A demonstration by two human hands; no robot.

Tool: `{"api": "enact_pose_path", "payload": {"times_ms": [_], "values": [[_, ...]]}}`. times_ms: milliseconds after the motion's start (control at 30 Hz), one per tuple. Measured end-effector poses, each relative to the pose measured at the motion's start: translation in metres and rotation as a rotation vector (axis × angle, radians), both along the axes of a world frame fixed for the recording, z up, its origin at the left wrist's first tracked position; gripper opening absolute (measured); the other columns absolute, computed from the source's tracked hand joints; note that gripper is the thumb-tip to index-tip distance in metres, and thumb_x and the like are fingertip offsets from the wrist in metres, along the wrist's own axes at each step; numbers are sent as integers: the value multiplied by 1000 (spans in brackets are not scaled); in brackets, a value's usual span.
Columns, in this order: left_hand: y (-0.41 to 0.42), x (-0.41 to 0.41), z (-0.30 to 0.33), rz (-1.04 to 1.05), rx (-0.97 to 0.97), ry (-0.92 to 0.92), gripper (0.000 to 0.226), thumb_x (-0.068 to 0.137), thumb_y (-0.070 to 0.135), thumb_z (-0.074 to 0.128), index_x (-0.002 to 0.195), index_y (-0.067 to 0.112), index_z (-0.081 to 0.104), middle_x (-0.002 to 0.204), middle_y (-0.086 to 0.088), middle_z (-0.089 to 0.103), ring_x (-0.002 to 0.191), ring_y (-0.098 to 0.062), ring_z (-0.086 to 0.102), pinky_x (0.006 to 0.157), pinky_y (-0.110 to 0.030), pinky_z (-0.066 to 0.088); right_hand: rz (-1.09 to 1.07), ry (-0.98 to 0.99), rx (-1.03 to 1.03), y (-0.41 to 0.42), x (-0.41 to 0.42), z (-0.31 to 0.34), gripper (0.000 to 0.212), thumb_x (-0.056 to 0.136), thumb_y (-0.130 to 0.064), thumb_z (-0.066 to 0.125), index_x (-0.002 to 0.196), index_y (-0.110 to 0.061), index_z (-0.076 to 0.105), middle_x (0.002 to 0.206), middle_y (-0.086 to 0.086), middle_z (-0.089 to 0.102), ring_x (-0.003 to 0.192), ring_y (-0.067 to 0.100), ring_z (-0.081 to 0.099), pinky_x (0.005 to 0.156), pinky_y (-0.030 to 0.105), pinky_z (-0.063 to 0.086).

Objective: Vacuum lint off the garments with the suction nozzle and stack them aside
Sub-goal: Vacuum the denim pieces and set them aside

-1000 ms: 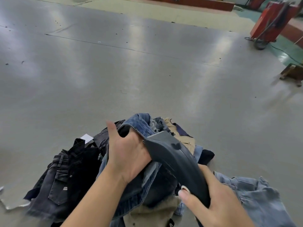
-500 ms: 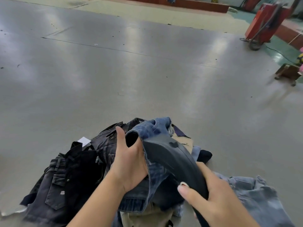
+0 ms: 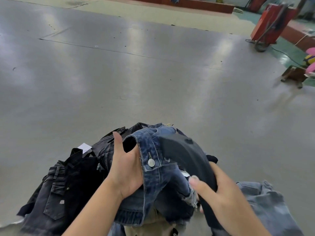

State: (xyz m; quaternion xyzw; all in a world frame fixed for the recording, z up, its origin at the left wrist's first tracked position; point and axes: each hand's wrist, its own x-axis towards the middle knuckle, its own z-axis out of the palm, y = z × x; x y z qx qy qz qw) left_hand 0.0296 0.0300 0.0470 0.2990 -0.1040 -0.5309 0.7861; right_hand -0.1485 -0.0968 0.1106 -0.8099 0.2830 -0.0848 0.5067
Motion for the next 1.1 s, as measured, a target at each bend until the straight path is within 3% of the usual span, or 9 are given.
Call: {"api": "enact_pose_path", "payload": {"times_ms": [167,333,433,533,700,800,867,1000,1100], "values": [[2,8,14,32,261,-314,37,70,36,73,102,19,73,106,-13,72,92,-30,70,71,-40,57,-303,-181,10,-9,5,2,8,84,-34,64,87,-35,58,74,-6,65,60,2,62,53,8,45],[-7,92,7,131,787,-1027,13,81,15,70,93,15,68,85,1,74,82,-19,68,72,-32,51,-308,-125,33,-17,-2,1,8,80,-44,62,85,-47,57,67,2,64,63,23,65,66,42,54],[8,128,-45,-17,1317,-1405,50,83,41,71,120,9,61,117,-12,65,112,-29,59,91,-38,47,-269,-113,31,-16,-2,-3,7,80,-41,62,82,-46,56,66,3,64,62,25,63,68,45,53],[36,106,-109,-143,1570,-1129,112,69,69,68,149,5,22,151,-22,31,139,-35,31,113,-43,30,-259,-108,38,-15,0,-7,16,81,-37,64,83,-51,56,68,-2,66,63,22,65,67,40,53],[40,60,-171,-69,1521,-725,136,65,63,76,151,6,-12,155,-23,23,140,-38,30,113,-43,30,-275,-59,109,-14,1,-14,11,81,-34,65,86,-40,57,59,1,64,50,17,63,51,27,49],[20,48,-169,74,1377,-387,120,65,46,85,148,-3,16,143,-26,43,127,-38,46,107,-43,38,-266,-49,94,-16,2,-19,12,83,-31,65,87,-39,57,61,0,65,55,18,63,57,32,52],[10,46,-163,104,1398,-467,74,71,35,82,123,-10,53,121,-26,60,111,-38,57,95,-40,47,-261,-76,81,-16,0,-19,16,81,-33,65,84,-47,58,64,-1,65,61,21,64,66,38,53],[-1,36,-118,302,1341,-956,3,84,17,63,85,18,62,87,-9,68,89,-33,63,66,-30,41,-270,-123,98,-9,-1,-6,21,81,-32,65,79,-51,58,64,0,65,57,20,64,59,36,54],[-40,6,-70,333,1001,-1108,23,85,12,63,74,30,55,71,15,62,70,-1,63,56,-11,42,-236,-185,145,1,0,10,12,72,-45,66,83,-46,59,63,3,63,54,20,62,60,40,55]]}}
